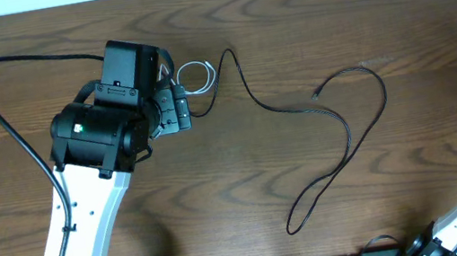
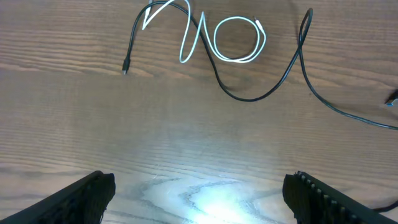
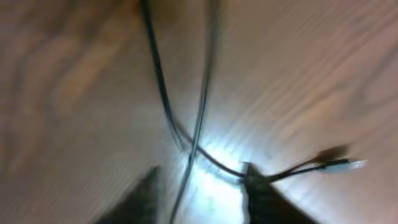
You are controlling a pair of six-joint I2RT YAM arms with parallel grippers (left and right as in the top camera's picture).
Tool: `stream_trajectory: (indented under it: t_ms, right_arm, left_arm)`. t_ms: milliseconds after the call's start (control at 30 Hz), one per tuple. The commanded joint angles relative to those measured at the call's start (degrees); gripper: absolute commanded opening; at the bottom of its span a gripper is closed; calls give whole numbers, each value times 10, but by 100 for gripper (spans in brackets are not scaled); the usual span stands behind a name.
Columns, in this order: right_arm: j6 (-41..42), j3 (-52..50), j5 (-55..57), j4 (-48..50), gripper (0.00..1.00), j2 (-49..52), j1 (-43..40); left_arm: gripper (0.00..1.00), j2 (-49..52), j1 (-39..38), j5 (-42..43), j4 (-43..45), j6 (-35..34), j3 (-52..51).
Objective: Untangle cables
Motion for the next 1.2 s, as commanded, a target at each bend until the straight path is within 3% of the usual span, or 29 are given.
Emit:
stream_trajectory:
  t_ms: [0, 200, 400, 533, 667, 733, 833, 967, 1100, 1167]
  right_arm:
    - [-18, 17, -61, -12, 64, 4, 17]
    - [-55, 94, -151, -84, 65, 2, 81]
    - [-142, 175, -216, -203, 65, 1, 237]
    - [-180, 175, -222, -204, 66, 1, 318]
    - [-203, 175, -218, -202, 74, 1, 397]
    - [-193, 175, -187, -207, 71, 1, 421]
    - [-129, 175, -117, -232, 66, -2, 433]
    - [-99, 171, -119, -252, 64, -30, 420]
    - [-80, 77, -120, -252, 70, -168, 390]
    - [-69, 0, -120, -252, 79, -238, 372]
  left_arm:
    - [92, -5, 1, -8, -1, -5, -2]
    - [92, -1, 1, -56, -1, -5, -2]
    - [92, 42, 1, -57, -19, -26, -12]
    - [92, 90, 1, -56, -47, -59, -15]
    - [92, 116, 7, -55, -54, -70, -15]
    - [92, 118, 23, -54, -49, -80, -15]
    - [92, 118, 51, -28, -19, -71, -15]
    - [92, 118, 64, 23, 31, -29, -15]
    - [93, 120, 64, 61, 94, 19, -15]
    - [92, 125, 64, 129, 133, 70, -16]
